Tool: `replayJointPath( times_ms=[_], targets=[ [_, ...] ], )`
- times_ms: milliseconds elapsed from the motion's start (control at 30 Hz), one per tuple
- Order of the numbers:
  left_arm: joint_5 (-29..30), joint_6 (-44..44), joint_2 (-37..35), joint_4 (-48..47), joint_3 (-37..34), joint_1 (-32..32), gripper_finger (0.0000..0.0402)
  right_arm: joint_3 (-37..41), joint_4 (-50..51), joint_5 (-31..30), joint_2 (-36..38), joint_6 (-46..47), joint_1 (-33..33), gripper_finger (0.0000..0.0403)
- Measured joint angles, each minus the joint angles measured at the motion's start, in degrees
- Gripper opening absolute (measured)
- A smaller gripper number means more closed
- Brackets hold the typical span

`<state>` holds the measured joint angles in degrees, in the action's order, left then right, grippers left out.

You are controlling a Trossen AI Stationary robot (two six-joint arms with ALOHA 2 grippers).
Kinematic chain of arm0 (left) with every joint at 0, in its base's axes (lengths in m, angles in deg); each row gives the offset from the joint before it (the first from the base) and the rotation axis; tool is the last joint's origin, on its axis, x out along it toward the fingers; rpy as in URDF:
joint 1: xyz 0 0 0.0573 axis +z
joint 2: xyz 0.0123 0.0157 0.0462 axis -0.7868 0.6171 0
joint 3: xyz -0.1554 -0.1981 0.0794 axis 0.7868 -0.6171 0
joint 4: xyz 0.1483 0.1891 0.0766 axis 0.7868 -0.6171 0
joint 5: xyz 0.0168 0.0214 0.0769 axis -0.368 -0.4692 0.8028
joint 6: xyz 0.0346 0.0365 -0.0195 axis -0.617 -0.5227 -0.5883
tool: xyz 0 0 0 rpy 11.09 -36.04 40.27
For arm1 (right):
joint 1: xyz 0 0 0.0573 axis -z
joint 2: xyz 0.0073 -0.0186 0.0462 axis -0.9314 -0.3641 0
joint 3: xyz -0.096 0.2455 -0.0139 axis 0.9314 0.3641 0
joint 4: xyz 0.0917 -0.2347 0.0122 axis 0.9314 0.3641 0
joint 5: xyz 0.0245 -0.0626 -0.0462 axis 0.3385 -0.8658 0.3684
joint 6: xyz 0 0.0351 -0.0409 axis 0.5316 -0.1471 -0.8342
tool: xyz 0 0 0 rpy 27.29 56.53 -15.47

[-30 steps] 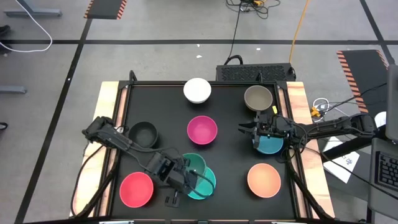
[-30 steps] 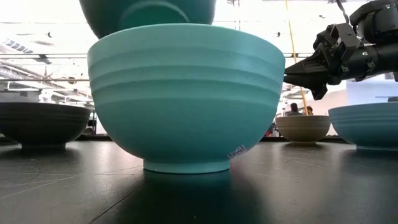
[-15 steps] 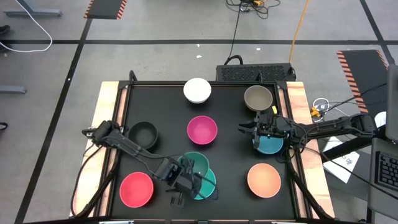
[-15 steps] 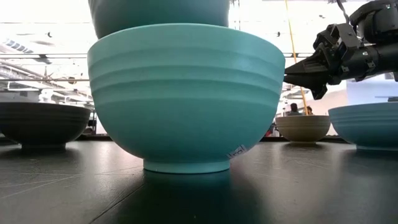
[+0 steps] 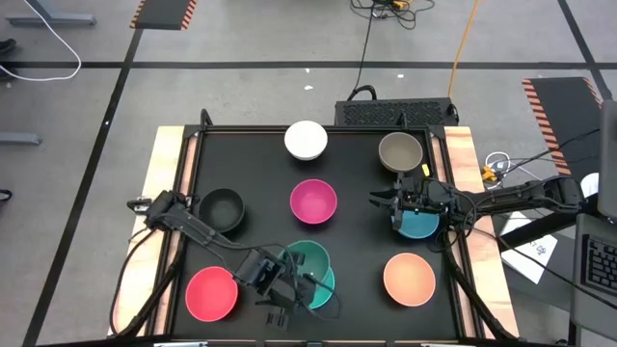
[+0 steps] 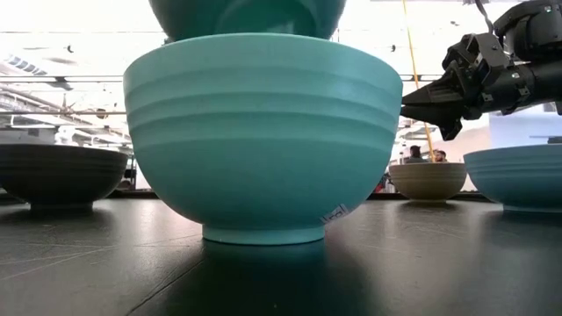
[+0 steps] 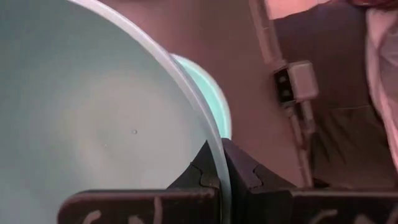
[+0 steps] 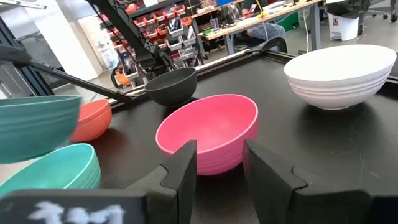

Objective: Nest bowls inside each other
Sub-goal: Stack the dark green bowl on the light green bowl

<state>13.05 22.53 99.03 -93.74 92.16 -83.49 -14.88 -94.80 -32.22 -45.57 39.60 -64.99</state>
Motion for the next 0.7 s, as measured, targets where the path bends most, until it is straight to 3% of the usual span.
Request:
replayJointPath(
  times_ms=[200,700],
  targets=[
    [0.27,-0.83,6.37,-7.96,8.78,-0.57,0.0,0.0,-0.06,-0.02,0.02,0.0,0.0,0.0121],
    [2.4,-1.42,10.62,-11.84,9.35,-0.3,0.0,0.0,0.85,0.06,0.02,-0.07,-0.02,0.0121]
  ],
)
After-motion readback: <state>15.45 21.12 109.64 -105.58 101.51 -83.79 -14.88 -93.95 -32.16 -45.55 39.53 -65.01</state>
